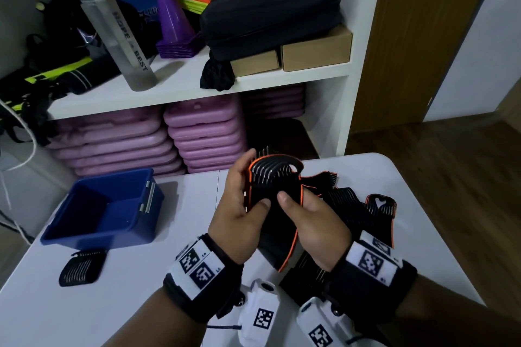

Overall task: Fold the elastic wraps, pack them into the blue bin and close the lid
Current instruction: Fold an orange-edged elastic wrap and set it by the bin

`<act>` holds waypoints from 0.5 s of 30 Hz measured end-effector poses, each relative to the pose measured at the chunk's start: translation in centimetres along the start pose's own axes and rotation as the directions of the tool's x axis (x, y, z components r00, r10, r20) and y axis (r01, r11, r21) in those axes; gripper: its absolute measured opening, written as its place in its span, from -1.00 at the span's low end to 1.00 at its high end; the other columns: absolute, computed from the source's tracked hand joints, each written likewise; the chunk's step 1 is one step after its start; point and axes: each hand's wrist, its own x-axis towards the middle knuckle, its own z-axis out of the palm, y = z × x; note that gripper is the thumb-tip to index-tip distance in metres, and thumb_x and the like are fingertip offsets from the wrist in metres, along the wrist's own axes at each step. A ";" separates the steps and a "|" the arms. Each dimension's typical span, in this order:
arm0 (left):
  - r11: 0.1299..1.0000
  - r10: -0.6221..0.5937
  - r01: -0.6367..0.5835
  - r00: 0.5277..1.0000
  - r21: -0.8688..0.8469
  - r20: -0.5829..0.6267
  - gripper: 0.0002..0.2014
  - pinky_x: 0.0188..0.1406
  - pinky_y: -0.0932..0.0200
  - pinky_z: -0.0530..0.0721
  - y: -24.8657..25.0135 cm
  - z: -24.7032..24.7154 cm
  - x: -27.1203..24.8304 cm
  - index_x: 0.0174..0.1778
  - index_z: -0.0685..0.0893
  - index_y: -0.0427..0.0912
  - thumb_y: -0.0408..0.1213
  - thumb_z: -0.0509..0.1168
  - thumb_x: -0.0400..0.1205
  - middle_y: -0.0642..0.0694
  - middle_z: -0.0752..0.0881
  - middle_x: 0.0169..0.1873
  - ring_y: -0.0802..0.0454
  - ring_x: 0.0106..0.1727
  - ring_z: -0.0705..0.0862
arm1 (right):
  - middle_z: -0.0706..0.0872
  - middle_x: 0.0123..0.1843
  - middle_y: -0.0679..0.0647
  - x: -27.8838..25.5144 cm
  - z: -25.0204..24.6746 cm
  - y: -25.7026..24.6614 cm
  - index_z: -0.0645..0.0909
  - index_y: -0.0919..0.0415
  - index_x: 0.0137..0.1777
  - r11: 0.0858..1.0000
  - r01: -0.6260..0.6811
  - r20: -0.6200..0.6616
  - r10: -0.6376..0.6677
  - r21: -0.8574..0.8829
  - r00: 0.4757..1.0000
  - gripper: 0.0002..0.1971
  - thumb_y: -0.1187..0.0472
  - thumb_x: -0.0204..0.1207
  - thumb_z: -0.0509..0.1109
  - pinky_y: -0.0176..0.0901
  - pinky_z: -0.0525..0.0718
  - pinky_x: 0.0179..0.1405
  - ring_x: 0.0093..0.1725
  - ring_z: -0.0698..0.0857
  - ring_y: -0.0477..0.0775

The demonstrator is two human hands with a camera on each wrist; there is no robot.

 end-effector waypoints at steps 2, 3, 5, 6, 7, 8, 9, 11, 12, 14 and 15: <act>0.996 -0.091 0.090 0.996 -0.015 -0.016 -0.15 0.32 -0.01 0.59 -0.8 0.2 -0.4 0.63 0.14 0.22 -0.42 0.31 0.47 -0.10 0.65 0.24 -0.02 0.29 0.65 | 0.81 0.16 0.19 0.8 0.2 -0.4 0.70 0.12 0.26 0.989 -0.021 -0.045 0.027 0.148 0.999 -0.75 0.13 0.71 0.26 0.27 0.62 0.35 0.21 0.77 0.21; 0.988 -0.150 0.150 0.988 -0.034 -0.020 -0.15 0.27 0.01 0.62 -1.3 0.3 -0.8 0.63 0.13 0.24 -0.35 0.34 0.47 -0.10 0.68 0.19 -0.01 0.24 0.69 | 0.81 0.16 0.20 1.2 0.2 -0.7 0.70 0.14 0.25 0.983 -0.015 -0.080 0.030 0.184 0.996 -0.75 0.12 0.71 0.26 0.27 0.61 0.36 0.20 0.77 0.22; 0.966 -0.253 0.252 0.967 -0.054 -0.005 -0.28 0.28 -0.10 0.65 -2.5 0.2 -1.7 0.58 0.31 0.05 -0.29 0.38 0.47 -0.12 0.73 0.17 -0.04 0.22 0.72 | 0.83 0.11 0.19 2.3 0.1 -1.2 0.73 0.12 0.19 0.979 -0.005 -0.165 0.040 0.206 0.985 -0.74 0.03 0.65 0.33 0.27 0.64 0.32 0.15 0.79 0.23; 0.958 -0.285 0.286 0.958 -0.022 0.008 -0.41 0.27 -0.16 0.66 -3.1 0.1 -2.2 0.47 0.46 -0.03 -0.28 0.38 0.48 -0.12 0.76 0.14 -0.06 0.20 0.73 | 0.83 0.08 0.18 2.8 0.0 -1.6 0.74 0.07 0.15 0.980 -0.003 -0.198 0.043 0.198 0.979 -0.72 -0.05 0.58 0.38 0.28 0.66 0.30 0.13 0.80 0.22; 0.951 -0.308 0.308 0.951 0.028 0.023 -0.53 0.24 -0.19 0.67 -3.5 0.0 -2.6 0.34 0.56 -0.05 -0.26 0.39 0.48 -0.11 0.78 0.09 -0.08 0.16 0.74 | 0.84 0.08 0.15 3.3 -0.2 -1.9 0.74 0.03 0.13 0.982 0.000 -0.221 0.042 0.189 0.974 -0.68 -0.13 0.50 0.41 0.28 0.67 0.28 0.12 0.80 0.20; 0.939 -0.337 0.334 0.941 0.081 0.037 -0.60 0.18 -0.19 0.70 -3.8 -0.2 -3.0 0.24 0.62 -0.04 -0.24 0.40 0.46 -0.10 0.80 0.03 -0.10 0.12 0.76 | 0.83 0.10 0.12 3.7 -0.5 -2.4 0.72 0.00 0.15 0.984 0.007 -0.235 0.035 0.176 0.971 -0.63 -0.17 0.45 0.42 0.27 0.68 0.27 0.13 0.80 0.19; 0.923 -0.374 0.367 0.926 0.115 0.050 -0.64 0.12 -0.18 0.73 -4.2 -0.3 -3.5 0.18 0.64 0.00 -0.22 0.41 0.44 -0.08 0.81 -0.02 -0.10 0.07 0.78 | 0.82 0.14 0.11 4.2 -0.9 -2.8 0.69 -0.01 0.19 0.985 0.031 -0.248 0.012 0.169 0.969 -0.62 -0.18 0.46 0.41 0.29 0.67 0.28 0.16 0.79 0.18; 0.888 -0.446 0.433 0.893 0.153 0.064 -0.67 0.08 -0.19 0.74 -5.1 -0.9 -4.3 0.11 0.67 0.06 -0.21 0.44 0.42 -0.04 0.82 -0.06 -0.05 0.02 0.79 | 0.77 0.23 0.10 5.1 -1.7 -4.0 0.62 0.00 0.25 0.985 0.086 -0.266 -0.044 0.150 0.963 -0.68 -0.10 0.58 0.37 0.31 0.66 0.29 0.22 0.76 0.17; 0.875 -0.471 0.455 0.880 0.168 0.070 -0.68 0.11 -0.16 0.74 -5.3 -1.2 -4.6 0.09 0.68 0.06 -0.22 0.46 0.42 -0.03 0.82 -0.06 -0.02 0.02 0.79 | 0.76 0.25 0.09 5.6 -2.1 -4.4 0.61 -0.02 0.25 0.984 0.102 -0.277 -0.058 0.147 0.959 -0.72 -0.08 0.61 0.34 0.31 0.66 0.30 0.23 0.75 0.17; 0.847 -0.519 0.501 0.851 0.177 0.075 -0.73 0.11 -0.06 0.74 -5.9 -1.9 -5.1 0.07 0.72 0.03 -0.26 0.49 0.46 -0.04 0.83 -0.07 -0.02 0.00 0.80 | 0.74 0.28 0.09 6.4 -2.9 -4.9 0.61 -0.07 0.19 0.981 0.112 -0.299 -0.060 0.160 0.952 -0.79 -0.08 0.63 0.32 0.32 0.64 0.31 0.25 0.74 0.16; 0.836 -0.538 0.520 0.840 0.175 0.075 -0.75 0.08 -0.02 0.75 -6.1 -2.2 -5.2 0.05 0.73 0.00 -0.26 0.49 0.46 -0.06 0.84 -0.09 -0.03 -0.01 0.80 | 0.73 0.29 0.09 6.8 -3.2 -4.8 0.61 -0.08 0.17 0.980 0.106 -0.308 -0.050 0.167 0.950 -0.81 -0.07 0.64 0.32 0.32 0.63 0.32 0.26 0.73 0.17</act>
